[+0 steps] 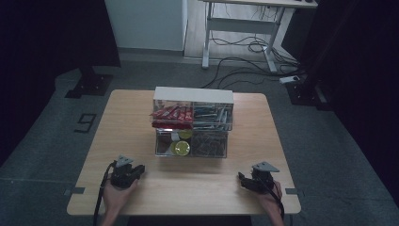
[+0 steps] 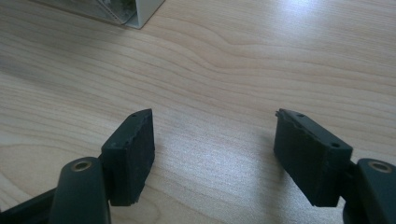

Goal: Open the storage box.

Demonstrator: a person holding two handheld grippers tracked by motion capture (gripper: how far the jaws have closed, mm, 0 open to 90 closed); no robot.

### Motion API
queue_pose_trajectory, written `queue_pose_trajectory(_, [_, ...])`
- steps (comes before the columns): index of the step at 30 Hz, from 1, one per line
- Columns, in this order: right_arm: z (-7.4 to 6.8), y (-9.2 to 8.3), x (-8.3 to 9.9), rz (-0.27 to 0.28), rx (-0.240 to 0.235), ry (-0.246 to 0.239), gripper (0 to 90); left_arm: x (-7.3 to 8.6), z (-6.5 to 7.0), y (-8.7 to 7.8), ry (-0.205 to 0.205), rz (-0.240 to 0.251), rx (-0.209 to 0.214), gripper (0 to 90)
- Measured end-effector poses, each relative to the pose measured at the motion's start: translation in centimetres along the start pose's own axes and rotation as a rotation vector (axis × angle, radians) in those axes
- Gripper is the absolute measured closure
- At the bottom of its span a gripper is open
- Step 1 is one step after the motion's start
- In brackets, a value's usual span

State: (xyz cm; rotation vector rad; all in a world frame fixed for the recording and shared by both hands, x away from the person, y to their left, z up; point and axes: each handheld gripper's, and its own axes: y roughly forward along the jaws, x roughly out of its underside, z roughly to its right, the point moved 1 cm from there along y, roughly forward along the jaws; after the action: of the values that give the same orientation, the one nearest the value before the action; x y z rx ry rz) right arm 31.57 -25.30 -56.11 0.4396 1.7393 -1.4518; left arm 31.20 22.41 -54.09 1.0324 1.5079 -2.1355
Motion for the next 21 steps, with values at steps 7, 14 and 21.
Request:
queue_pose_trajectory(7, [0.1, -0.1, 0.0, 0.002, -0.004, 0.002, 31.1, -0.8, 0.2, -1.9, 0.004, 0.077, 0.019, 90.0])
queue_pose_trajectory(14, [0.2, -0.1, 0.0, 0.003, -0.008, 0.005, 31.7, -1.9, 0.9, -3.2, 0.007, 0.106, 0.061, 90.0])
queue_pose_trajectory(21, [0.3, 0.0, 0.0, 0.006, -0.013, 0.011, 31.8, -3.7, 2.2, -4.8, 0.033, 0.119, 0.086, 90.0])
